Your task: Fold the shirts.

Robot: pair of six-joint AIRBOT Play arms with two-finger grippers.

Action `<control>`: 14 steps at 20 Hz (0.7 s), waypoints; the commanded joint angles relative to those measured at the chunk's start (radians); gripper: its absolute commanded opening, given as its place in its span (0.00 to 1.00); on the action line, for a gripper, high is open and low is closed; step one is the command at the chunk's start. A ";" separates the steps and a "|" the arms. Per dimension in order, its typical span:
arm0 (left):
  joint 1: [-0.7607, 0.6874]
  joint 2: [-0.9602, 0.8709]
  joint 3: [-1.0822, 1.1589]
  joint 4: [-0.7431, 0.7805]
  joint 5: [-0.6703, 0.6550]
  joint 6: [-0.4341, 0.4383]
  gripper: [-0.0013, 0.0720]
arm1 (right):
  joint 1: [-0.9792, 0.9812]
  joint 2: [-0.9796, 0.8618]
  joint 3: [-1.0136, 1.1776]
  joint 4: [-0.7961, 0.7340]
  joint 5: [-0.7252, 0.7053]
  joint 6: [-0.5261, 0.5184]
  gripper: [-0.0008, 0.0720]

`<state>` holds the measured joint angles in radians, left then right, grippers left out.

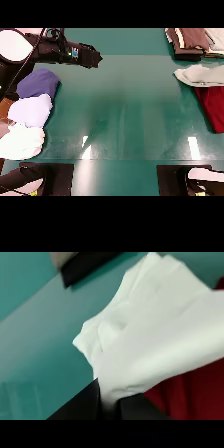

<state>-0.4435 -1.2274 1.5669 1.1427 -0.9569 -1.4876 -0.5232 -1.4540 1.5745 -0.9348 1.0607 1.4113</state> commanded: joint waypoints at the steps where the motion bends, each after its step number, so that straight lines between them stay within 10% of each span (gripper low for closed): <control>1: -0.002 0.000 0.000 -0.001 0.002 -0.005 0.05 | -0.045 0.005 0.013 0.011 -0.097 -0.007 0.04; 14: -0.002 0.000 0.000 -0.001 -0.025 -0.005 0.05 | -0.140 0.010 0.267 -0.025 0.209 -0.012 0.04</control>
<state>-0.4446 -1.2274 1.5669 1.1412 -0.9730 -1.4933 -0.6319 -1.4475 1.8343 -0.9241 1.1549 1.3983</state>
